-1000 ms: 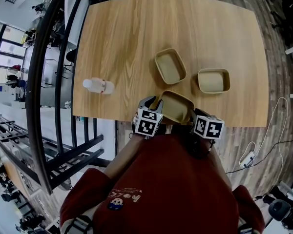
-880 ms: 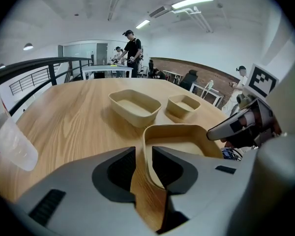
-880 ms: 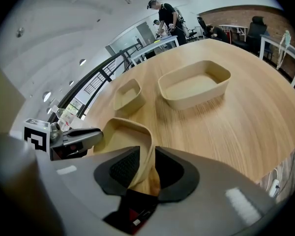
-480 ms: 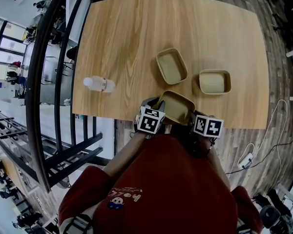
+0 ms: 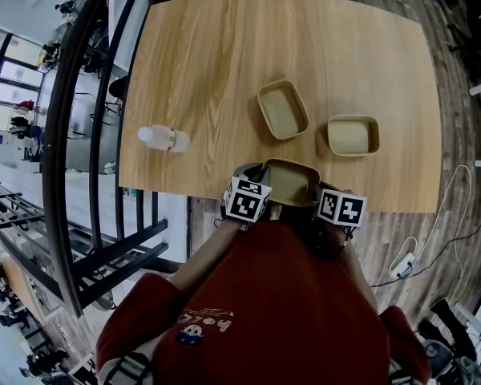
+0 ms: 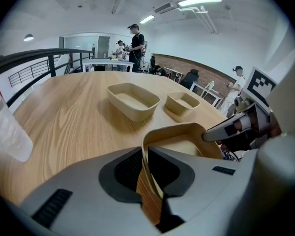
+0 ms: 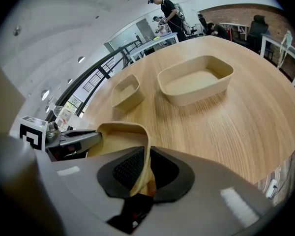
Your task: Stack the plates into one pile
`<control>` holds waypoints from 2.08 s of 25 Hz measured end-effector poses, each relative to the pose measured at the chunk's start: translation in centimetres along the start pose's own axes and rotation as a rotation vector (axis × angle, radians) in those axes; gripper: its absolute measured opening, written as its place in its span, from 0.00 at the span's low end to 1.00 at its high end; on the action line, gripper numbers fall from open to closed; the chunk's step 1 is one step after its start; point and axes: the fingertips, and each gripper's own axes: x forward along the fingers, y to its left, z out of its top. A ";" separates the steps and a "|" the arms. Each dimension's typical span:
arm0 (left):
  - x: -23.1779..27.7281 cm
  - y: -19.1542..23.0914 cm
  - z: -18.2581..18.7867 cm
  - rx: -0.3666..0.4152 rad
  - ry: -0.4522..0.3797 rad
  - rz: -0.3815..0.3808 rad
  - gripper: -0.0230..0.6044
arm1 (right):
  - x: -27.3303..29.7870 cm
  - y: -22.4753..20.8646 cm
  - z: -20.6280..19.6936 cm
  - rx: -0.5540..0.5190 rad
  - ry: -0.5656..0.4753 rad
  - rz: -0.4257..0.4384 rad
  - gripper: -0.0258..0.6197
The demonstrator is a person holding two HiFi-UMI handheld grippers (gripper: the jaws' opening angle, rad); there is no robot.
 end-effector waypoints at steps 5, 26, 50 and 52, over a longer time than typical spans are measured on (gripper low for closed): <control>-0.4 0.3 0.7 -0.008 -0.018 0.004 0.10 | -0.2 0.5 0.7 -0.019 -0.023 0.001 0.12; -3.5 3.5 8.6 0.048 -0.166 0.086 0.08 | -1.3 4.9 5.5 -0.027 -0.147 0.070 0.11; -1.6 6.9 21.9 0.321 -0.253 0.099 0.08 | -1.0 8.6 14.0 0.051 -0.280 0.118 0.12; -0.8 7.0 22.5 0.339 -0.237 0.087 0.08 | -0.6 8.4 14.3 0.079 -0.282 0.116 0.12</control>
